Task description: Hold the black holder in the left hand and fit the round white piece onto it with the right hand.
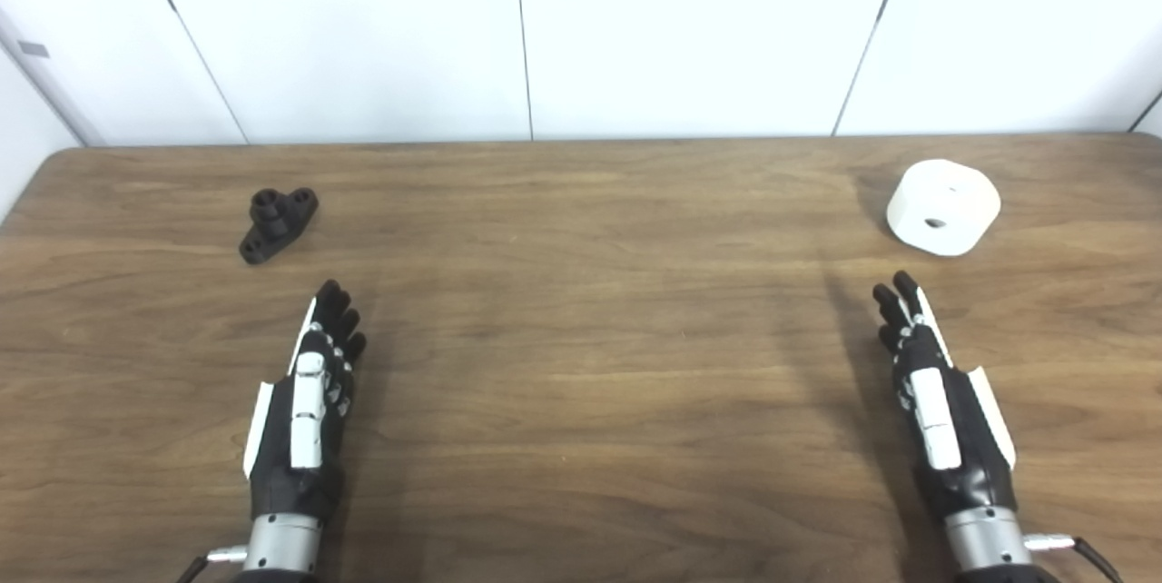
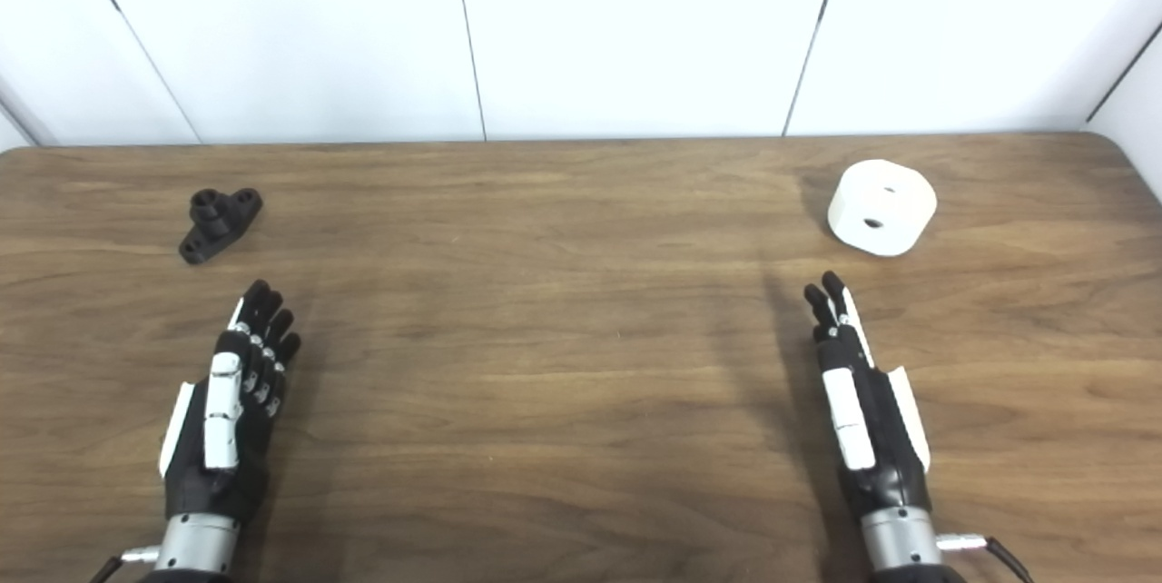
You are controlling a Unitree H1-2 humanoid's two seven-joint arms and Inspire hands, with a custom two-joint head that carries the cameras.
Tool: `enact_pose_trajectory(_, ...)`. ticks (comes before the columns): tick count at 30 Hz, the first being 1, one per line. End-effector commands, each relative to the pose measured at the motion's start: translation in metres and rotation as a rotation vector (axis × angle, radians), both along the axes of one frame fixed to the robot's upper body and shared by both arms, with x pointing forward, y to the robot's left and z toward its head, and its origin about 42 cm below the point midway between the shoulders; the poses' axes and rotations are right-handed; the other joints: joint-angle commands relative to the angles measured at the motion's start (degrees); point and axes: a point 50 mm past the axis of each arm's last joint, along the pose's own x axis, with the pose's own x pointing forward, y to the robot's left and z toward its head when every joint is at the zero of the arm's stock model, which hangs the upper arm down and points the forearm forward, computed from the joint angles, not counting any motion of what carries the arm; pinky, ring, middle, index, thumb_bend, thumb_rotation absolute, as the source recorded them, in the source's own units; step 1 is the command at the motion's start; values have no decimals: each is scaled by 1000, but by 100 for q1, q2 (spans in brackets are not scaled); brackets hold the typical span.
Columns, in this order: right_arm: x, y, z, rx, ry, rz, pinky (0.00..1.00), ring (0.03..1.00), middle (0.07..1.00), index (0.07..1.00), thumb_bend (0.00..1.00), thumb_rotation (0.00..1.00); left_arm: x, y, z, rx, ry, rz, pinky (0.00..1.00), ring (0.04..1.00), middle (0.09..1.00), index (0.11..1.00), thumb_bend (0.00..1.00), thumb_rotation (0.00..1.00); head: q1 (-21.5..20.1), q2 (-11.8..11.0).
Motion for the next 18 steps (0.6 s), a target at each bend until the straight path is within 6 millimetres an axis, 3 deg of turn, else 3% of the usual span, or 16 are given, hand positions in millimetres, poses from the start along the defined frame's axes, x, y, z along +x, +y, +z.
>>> enact_pose_trajectory(1,-42,7,-24,44,106,-35,1000,989,962,1000,569,1000,-4,0,-5,-4,28,7,1000,1000,1000,1000,365,959,-13,-1)
enact_pose_trajectory(9,-43,5,-23,35,107,-33,1000,990,963,1000,568,1000,-5,-2,-5,0,32,9,1000,1000,1000,1000,369,960,139,-41)
enact_pose_trajectory(18,-42,-2,-29,48,101,-26,1000,1000,973,1000,542,1000,-5,-9,-13,1,36,5,1000,1000,1000,1000,365,969,623,-313)
